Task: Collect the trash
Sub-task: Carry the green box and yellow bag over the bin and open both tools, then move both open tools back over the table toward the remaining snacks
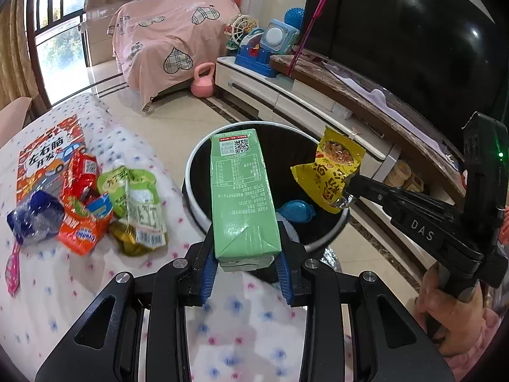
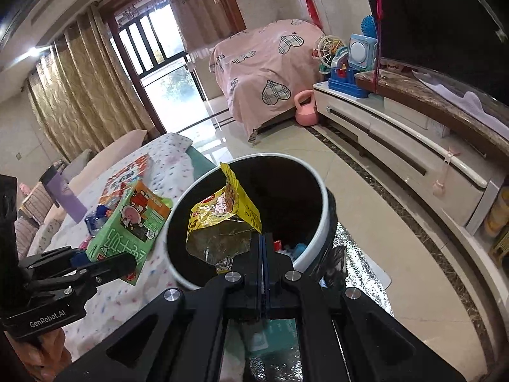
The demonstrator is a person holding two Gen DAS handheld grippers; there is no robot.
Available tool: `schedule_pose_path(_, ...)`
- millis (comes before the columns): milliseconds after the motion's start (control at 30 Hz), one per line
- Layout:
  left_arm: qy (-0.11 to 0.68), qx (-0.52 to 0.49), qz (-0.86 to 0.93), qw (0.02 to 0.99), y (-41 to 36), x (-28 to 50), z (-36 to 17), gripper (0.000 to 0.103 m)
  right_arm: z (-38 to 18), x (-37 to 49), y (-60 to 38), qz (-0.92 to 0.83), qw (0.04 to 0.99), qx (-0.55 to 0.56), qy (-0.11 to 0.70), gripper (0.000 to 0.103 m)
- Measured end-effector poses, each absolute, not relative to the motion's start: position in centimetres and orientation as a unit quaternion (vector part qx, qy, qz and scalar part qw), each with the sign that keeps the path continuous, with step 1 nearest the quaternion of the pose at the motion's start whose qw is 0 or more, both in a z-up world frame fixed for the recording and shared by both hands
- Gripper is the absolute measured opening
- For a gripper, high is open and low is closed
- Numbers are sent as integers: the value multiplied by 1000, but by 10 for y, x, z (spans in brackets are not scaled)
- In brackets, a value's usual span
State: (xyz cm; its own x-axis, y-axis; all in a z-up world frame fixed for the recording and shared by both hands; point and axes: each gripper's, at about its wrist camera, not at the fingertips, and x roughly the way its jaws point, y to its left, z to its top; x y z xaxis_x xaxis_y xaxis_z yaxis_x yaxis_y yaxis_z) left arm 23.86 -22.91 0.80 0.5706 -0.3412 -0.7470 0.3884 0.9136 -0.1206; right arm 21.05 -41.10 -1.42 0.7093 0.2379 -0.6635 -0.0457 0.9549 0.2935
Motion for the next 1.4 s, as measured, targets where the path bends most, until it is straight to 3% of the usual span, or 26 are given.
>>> schedule_pose_path(600,435,37,-200,877,-247,268,-8,31,-26,246,-417,66,907,107,402,0)
schedule_pose_path(667,440,40,-197,875,-249,270,-10,31,-27,249,-418,68,905,106,405,5)
schedule_pose_path(733,444,38,-196,874,-249,272,-11,35,-28,251,-418,68,905,108,407,6)
schedule_pose_path(800,443,32,-193,875,-246,271,-10,53,-29,251,-420,70,903,118,408,10)
schedule_pose_path(867,438,30,-191,878,-243,268,-9,58,-28,250,-422,72,902,129,405,33)
schedule_pose_path(933,436,30,-190,879,-240,265,-7,58,-28,248,-424,75,903,136,400,45)
schedule_pose_path(1033,431,26,-189,882,-232,258,-4,59,-26,242,-424,78,904,149,393,48)
schedule_pose_path(1267,423,-1,-180,888,-198,232,-2,64,-11,218,-417,84,913,172,361,83)
schedule_pose_path(1400,415,-11,-163,895,-173,212,-3,67,-9,207,-404,95,913,178,356,90)
